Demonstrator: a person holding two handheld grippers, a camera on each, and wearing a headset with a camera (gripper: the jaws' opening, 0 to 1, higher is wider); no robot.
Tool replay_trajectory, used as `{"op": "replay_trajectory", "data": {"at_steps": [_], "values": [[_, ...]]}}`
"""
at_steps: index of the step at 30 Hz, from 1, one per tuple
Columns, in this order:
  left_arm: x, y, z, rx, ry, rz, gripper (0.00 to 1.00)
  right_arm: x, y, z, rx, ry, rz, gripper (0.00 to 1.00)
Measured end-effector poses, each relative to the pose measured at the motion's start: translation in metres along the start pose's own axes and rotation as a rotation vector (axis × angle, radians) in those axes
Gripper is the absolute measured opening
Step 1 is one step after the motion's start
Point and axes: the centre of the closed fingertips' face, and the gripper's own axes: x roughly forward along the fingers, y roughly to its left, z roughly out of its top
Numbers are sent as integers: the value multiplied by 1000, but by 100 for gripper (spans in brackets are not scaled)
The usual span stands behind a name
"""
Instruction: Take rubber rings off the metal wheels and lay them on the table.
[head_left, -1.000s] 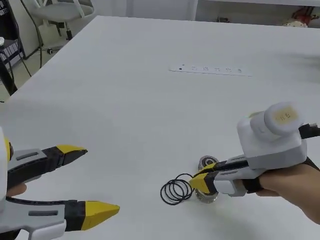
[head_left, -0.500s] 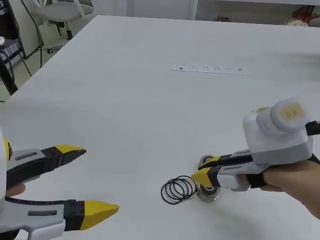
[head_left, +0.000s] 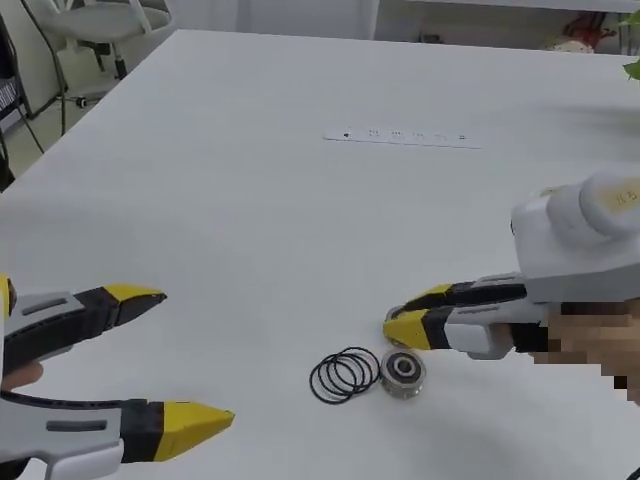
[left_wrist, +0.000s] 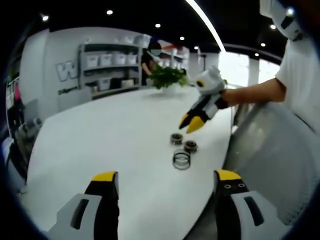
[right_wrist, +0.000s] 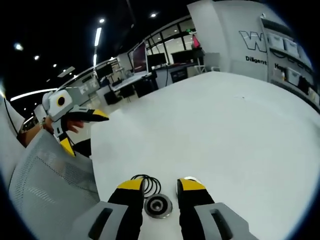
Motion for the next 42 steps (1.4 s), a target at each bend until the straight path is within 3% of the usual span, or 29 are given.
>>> {"op": "replay_trajectory", "data": {"at_steps": [8,20,27,30,42], "values": [[2,-4,1,23,14,-16,83,-18,13,-4,-36,-1,52,37],[-1,-7,0,30,17,-24,86,-50,30,-21,-90,29,76,60],[-3,-8,-2,29,30,-26,88,-70,23,-39,-93,55,37,73],[-2,-9,-2,29,33,-29,88,-78,17,-47,-84,47,-5,72],[4,-15,-8,12,58,-52,90,-92,7,-72,-39,22,-67,80]]}}
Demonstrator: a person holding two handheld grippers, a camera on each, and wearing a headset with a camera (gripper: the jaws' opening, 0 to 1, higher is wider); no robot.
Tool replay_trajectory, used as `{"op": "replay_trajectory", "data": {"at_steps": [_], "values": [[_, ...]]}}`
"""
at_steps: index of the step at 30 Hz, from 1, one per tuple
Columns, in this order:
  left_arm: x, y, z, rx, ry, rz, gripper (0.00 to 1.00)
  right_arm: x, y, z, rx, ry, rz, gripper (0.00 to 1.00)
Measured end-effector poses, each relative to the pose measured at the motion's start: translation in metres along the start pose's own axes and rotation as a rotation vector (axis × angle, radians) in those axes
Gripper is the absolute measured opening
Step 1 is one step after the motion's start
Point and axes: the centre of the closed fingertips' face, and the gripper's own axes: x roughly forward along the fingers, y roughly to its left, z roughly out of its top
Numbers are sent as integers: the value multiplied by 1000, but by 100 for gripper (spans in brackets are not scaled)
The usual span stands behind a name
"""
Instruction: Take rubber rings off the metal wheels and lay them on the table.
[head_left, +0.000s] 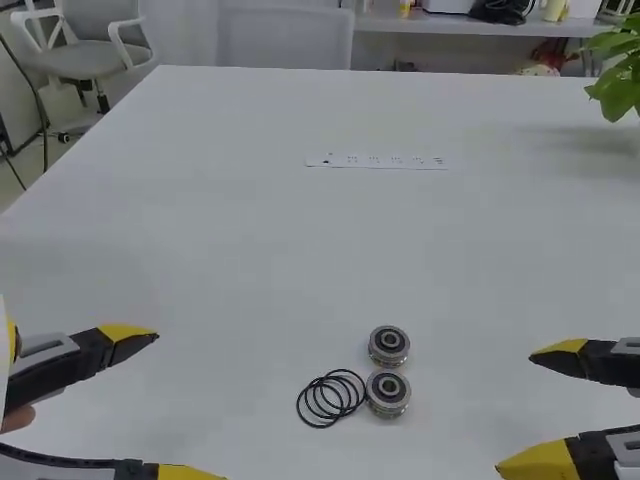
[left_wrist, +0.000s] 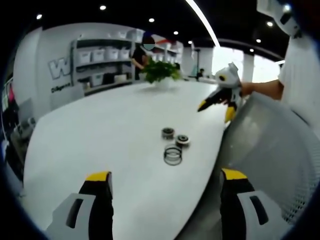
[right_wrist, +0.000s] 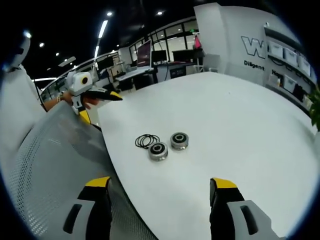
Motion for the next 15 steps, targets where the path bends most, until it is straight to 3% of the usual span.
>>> {"op": "replay_trajectory", "data": {"at_steps": [10,15], "values": [[-4,4,0,-11,-7,12,90,-3,1,-17,56,-8,-25,81],[-6,4,3,-15,-22,18,90,-4,-2,-15,67,-18,-36,81]]}}
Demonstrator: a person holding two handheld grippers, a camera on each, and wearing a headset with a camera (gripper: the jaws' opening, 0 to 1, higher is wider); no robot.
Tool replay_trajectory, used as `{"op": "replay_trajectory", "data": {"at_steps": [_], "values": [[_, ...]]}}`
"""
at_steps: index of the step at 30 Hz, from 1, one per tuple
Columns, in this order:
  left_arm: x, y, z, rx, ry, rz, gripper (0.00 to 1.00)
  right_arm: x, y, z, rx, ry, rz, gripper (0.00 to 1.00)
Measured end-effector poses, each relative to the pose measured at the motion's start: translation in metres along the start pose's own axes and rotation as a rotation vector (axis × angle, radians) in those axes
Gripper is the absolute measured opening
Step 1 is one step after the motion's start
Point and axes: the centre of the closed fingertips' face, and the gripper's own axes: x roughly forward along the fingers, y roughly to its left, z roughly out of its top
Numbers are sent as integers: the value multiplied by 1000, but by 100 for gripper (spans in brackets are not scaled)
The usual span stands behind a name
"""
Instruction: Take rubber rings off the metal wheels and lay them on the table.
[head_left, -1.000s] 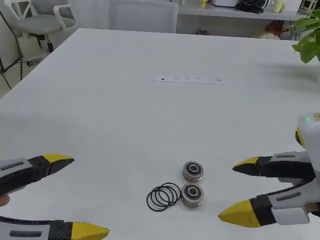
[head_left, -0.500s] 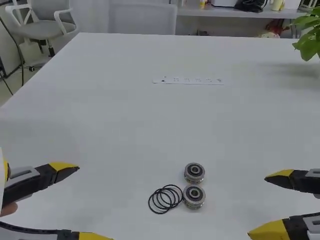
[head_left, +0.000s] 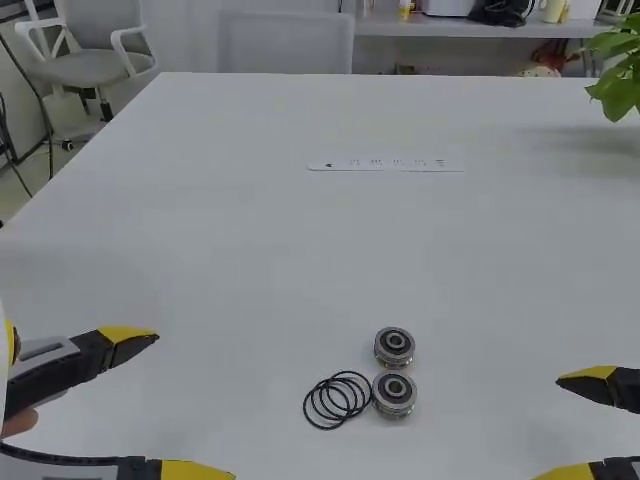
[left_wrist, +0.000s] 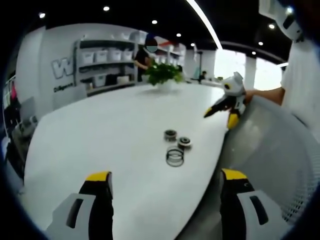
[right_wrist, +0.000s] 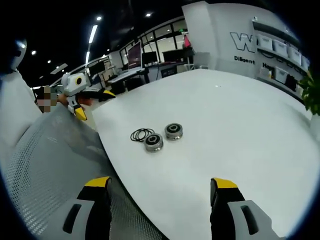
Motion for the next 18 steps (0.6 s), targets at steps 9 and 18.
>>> {"op": "replay_trajectory", "data": {"at_steps": [9,18], "values": [[-2,-3,-1,-1,-5,6,90,-5,-5,-2,9,-8,-13,81],[-1,-9,3,-4,-14,0,89,-5,-3,-3,-2,0,-21,79]]}}
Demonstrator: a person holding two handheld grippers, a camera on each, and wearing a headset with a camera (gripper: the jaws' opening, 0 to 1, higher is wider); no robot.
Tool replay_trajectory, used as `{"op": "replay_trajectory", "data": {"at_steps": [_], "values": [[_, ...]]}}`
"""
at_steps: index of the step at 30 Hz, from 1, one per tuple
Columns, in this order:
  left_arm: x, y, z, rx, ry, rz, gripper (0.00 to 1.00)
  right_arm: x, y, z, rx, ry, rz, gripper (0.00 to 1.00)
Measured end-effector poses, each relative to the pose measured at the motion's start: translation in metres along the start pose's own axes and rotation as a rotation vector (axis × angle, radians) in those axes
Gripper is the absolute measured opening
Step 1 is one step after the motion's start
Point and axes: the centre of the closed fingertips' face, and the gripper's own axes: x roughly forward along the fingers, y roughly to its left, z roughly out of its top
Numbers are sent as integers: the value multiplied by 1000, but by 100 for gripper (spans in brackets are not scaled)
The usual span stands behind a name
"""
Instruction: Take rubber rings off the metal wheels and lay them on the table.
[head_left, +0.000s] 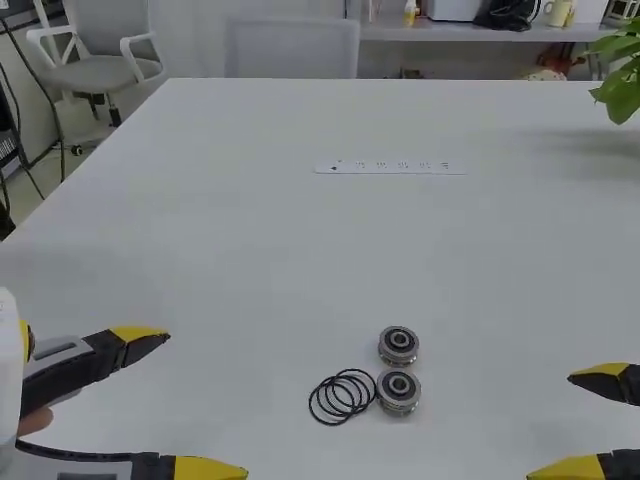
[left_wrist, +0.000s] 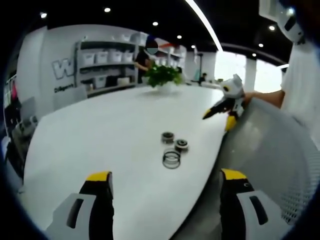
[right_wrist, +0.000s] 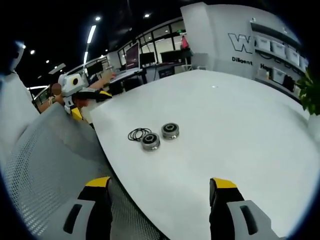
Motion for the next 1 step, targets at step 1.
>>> {"op": "replay_trajectory", "data": {"at_steps": [1], "values": [[0,-1,0,10,4,0,89,0,0,0,1,0,0,79]]}}
